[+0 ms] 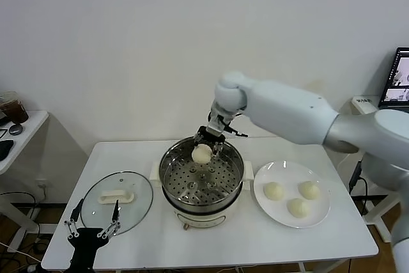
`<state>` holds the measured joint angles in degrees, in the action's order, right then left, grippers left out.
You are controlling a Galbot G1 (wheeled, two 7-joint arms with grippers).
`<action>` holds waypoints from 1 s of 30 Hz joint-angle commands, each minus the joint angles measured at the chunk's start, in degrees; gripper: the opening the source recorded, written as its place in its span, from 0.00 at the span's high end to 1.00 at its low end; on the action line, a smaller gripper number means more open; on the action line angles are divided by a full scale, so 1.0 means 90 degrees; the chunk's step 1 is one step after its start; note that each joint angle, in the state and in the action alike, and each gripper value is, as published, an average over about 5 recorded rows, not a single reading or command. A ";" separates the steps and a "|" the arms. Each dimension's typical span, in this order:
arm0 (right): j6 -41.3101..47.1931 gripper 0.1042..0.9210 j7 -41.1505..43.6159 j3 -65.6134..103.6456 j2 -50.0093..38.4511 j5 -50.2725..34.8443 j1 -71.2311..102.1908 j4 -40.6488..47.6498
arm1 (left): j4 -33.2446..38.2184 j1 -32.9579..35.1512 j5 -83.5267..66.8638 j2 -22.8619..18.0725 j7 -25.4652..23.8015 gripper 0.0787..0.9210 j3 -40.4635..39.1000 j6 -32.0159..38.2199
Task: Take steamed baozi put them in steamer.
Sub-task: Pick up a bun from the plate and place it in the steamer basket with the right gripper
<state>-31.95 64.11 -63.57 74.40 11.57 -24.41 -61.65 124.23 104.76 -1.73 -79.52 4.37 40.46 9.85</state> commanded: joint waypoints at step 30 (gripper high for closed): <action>0.0667 0.12 -0.0326 0.0091 -0.0319 -0.0902 -0.0349 -0.0304 | 0.0038 -0.0071 -0.0045 -0.0026 0.0005 0.12 0.0035 -0.0025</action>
<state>-31.05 60.77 -62.34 73.40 11.14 -25.54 -60.58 124.70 104.02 -2.23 -79.59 4.49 40.88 9.55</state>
